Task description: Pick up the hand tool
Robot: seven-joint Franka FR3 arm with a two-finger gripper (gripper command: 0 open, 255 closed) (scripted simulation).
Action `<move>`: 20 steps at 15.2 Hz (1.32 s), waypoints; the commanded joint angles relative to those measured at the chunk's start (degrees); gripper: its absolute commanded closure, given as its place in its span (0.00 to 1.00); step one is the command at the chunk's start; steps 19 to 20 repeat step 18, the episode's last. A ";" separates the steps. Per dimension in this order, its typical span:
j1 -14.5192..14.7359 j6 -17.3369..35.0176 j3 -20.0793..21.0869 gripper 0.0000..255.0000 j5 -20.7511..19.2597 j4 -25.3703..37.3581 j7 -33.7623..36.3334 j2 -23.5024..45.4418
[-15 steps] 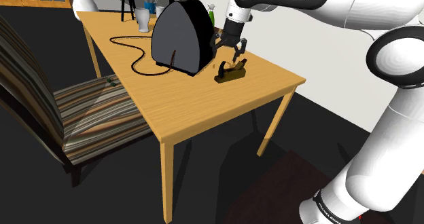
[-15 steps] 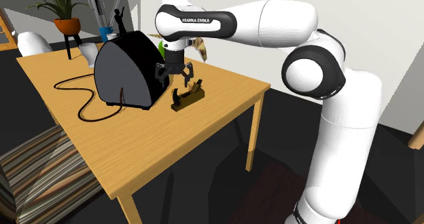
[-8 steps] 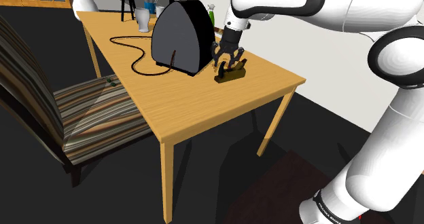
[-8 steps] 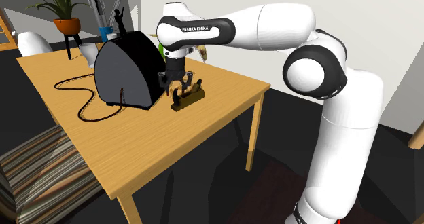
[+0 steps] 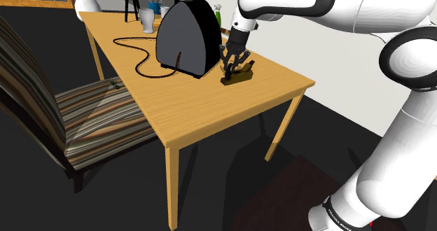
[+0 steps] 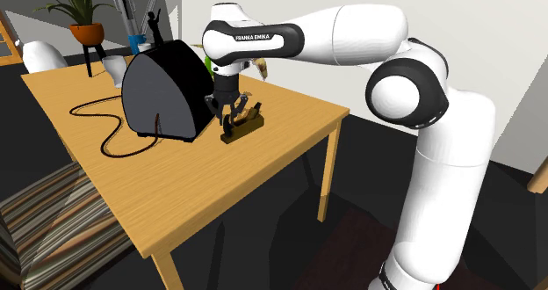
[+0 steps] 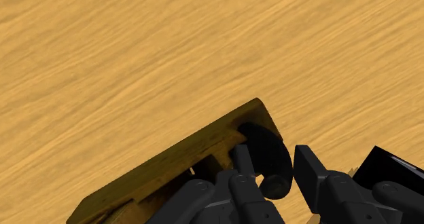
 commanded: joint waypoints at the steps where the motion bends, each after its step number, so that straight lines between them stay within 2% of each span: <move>1: 0.03 -0.10 0.00 1.00 -0.05 -0.08 0.13 0.00; 16: 0.17 -12.93 0.06 1.00 -0.39 15.84 1.09 3.07; 20: 0.17 -13.07 0.06 1.00 -0.40 16.03 1.10 3.11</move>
